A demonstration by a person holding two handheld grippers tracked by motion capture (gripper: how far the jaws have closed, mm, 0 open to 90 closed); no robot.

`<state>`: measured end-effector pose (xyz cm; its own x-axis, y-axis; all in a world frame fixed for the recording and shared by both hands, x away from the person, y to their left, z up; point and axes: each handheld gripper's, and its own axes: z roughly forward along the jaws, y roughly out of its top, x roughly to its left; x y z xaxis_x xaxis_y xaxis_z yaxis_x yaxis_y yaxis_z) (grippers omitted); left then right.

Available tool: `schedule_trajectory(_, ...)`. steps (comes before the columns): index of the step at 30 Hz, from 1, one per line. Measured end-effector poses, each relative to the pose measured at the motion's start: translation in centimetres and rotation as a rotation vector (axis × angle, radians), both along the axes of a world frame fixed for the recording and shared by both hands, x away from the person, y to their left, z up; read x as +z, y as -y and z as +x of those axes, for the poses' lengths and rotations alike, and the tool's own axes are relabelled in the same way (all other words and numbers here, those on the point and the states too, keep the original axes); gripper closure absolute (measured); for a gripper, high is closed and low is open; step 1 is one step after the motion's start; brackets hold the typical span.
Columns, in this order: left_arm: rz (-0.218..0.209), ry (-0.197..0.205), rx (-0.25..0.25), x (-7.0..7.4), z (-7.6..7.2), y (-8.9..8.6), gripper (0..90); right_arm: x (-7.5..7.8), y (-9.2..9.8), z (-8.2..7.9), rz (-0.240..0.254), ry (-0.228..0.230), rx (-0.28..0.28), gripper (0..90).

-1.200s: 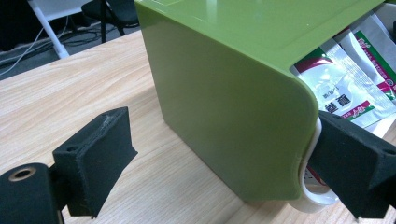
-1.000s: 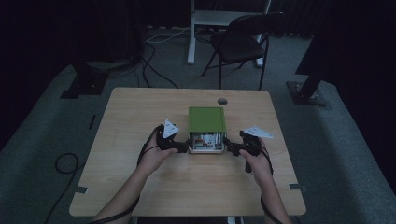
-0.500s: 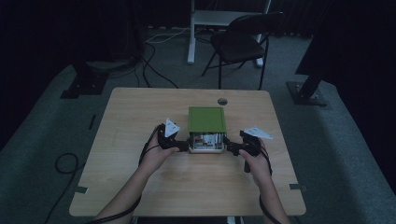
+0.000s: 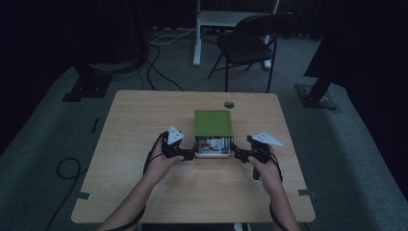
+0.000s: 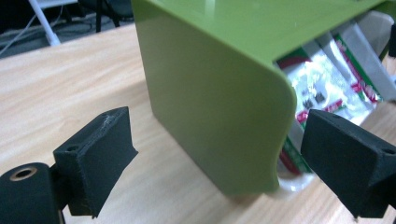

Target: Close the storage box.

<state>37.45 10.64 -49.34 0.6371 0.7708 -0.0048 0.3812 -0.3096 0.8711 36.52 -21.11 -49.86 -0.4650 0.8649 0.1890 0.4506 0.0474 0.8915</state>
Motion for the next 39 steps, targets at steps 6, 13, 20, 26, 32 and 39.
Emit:
schedule_trajectory(6, -0.022, 0.001, 0.005, 0.1, -0.5, -0.3, 10.1, 0.0, 0.4, -0.3, 0.011, -0.009, -0.011, 13.3)
schedule_trajectory(13, -0.065, -0.024, 0.010, 0.1, -1.0, -0.6, 10.1, -0.2, 0.3, -0.7, -0.001, -0.013, -0.007, 13.3)
schedule_trajectory(20, -0.094, -0.041, 0.031, -0.2, -1.3, -1.3, 10.1, -1.0, 0.1, -1.0, -0.008, -0.026, -0.001, 13.3)
schedule_trajectory(26, -0.082, -0.045, 0.027, -0.7, -1.7, -1.8, 10.1, -1.6, 0.2, -1.5, -0.014, -0.036, -0.003, 13.3)
schedule_trajectory(32, -0.073, -0.054, 0.036, -1.3, -2.1, -2.4, 10.0, -1.9, 0.8, -1.9, -0.015, -0.042, -0.012, 13.3)
schedule_trajectory(39, -0.057, -0.063, 0.061, -1.8, -2.4, -3.5, 10.1, -2.4, 1.5, -2.9, -0.026, -0.050, -0.008, 13.3)
